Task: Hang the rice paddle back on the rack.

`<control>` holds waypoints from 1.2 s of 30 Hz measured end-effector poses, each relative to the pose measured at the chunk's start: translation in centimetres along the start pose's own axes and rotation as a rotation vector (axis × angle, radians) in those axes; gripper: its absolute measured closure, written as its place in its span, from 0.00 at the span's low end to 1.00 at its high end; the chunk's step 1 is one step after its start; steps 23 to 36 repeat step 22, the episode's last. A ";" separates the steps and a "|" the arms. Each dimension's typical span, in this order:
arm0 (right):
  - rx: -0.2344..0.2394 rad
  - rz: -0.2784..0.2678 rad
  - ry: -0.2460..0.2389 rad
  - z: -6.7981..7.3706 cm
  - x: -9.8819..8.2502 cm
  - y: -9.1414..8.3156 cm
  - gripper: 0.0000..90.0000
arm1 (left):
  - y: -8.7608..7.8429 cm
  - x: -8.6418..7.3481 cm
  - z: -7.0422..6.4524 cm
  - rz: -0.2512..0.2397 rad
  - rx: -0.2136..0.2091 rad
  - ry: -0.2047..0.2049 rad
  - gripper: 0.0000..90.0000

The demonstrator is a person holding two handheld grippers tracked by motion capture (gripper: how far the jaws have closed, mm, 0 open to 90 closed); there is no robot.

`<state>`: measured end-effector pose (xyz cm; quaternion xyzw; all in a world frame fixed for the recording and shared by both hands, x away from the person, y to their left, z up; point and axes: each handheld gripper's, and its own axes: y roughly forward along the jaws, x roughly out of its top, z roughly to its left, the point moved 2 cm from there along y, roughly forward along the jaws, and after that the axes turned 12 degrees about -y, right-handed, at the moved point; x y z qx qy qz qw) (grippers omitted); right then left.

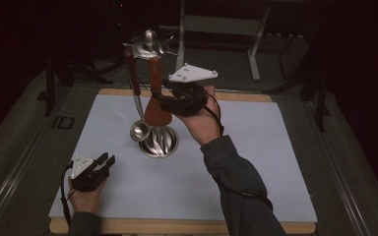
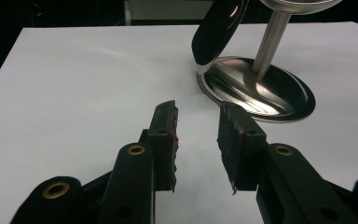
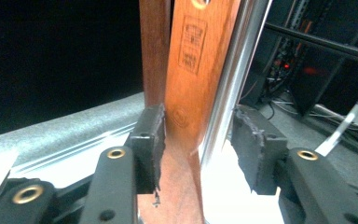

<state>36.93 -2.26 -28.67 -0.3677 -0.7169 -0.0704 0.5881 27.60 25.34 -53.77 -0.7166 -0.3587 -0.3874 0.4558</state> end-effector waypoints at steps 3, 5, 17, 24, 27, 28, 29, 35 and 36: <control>0.008 0.000 0.005 -0.1 -0.4 -0.1 0.59 | 0.0 0.0 0.0 0.001 0.002 0.003 0.75; 0.011 -0.004 0.008 -0.2 -0.6 -0.2 0.59 | 0.0 0.0 0.0 0.001 0.002 0.002 0.75; -0.016 0.029 0.035 -2.2 -3.2 -1.9 0.59 | 0.0 0.0 0.0 0.002 0.004 0.002 0.75; -0.025 0.088 0.051 -3.4 -5.4 -2.4 0.58 | 0.1 0.0 0.0 0.009 0.013 0.011 0.74; -0.025 0.088 0.051 -3.4 -5.4 -2.4 0.58 | 0.1 0.0 0.0 0.009 0.013 0.011 0.74; -0.025 0.088 0.051 -3.4 -5.4 -2.4 0.58 | 0.1 0.0 0.0 0.009 0.013 0.011 0.74; -0.025 0.088 0.051 -3.4 -5.4 -2.4 0.58 | 0.1 0.0 0.0 0.009 0.013 0.011 0.74; -0.025 0.088 0.051 -3.4 -5.4 -2.4 0.58 | 0.1 0.0 0.0 0.009 0.013 0.011 0.74; -0.025 0.088 0.051 -3.4 -5.4 -2.4 0.58 | 0.1 0.0 0.0 0.009 0.013 0.011 0.74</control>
